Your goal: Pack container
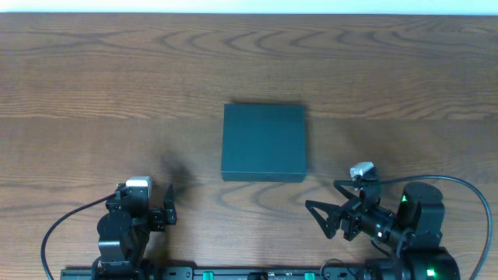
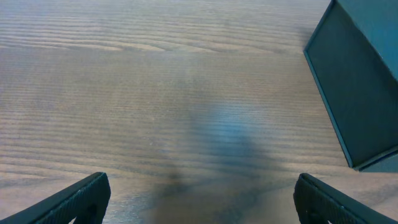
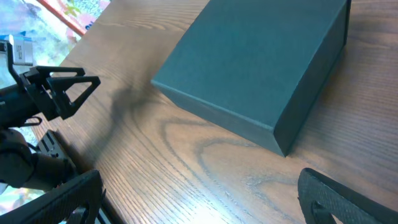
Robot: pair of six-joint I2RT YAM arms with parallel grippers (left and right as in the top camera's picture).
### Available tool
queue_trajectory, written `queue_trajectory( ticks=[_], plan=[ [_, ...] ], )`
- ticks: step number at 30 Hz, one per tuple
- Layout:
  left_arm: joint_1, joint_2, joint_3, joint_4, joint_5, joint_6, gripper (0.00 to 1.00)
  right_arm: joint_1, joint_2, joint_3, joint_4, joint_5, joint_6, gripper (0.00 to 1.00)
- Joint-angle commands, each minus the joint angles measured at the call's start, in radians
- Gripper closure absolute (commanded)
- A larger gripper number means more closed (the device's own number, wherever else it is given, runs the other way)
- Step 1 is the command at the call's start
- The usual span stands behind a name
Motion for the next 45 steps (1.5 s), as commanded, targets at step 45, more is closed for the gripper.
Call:
queue_trajectory(
  ticks=[45],
  plan=[
    [0.002, -0.006, -0.008, 0.005, 0.011, -0.008, 0.05, 0.005, -0.450, -0.314, 0.003, 0.676, -0.099, 0.01]
  ],
)
